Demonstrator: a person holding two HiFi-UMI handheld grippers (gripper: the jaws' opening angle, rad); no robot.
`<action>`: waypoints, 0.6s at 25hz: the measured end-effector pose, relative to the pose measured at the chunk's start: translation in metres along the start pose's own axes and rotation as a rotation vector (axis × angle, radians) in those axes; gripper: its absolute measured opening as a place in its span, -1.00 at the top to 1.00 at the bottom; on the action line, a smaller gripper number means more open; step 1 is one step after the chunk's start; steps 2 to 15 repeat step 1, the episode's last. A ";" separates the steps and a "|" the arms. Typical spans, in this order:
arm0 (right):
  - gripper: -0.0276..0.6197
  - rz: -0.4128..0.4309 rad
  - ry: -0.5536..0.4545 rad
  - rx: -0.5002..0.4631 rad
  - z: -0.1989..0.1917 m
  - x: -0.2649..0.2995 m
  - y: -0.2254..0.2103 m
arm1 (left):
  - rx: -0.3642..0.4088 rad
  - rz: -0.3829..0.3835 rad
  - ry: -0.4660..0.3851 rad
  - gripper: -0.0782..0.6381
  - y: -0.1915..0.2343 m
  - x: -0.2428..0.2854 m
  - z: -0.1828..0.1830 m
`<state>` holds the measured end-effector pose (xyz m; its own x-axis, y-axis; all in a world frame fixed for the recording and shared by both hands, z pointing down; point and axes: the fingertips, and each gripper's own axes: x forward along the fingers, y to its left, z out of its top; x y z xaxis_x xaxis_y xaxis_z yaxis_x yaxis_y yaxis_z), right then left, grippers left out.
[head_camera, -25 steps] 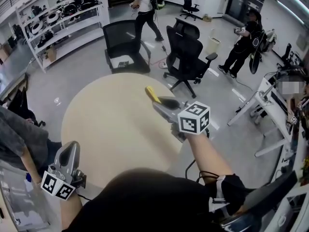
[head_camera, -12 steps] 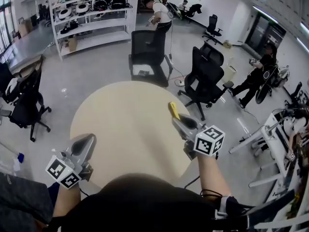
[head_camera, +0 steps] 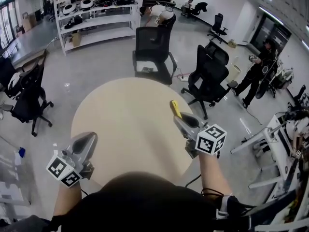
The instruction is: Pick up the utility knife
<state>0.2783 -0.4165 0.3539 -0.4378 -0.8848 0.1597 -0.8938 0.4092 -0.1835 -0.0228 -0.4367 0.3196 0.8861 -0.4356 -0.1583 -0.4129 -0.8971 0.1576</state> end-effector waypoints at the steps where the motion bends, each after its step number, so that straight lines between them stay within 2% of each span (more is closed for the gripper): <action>1: 0.66 0.000 0.000 -0.001 0.000 0.000 -0.003 | 0.000 0.001 0.001 0.82 0.000 0.003 -0.001; 15: 0.66 0.000 0.000 -0.001 0.000 0.000 -0.003 | 0.000 0.001 0.001 0.82 0.000 0.003 -0.001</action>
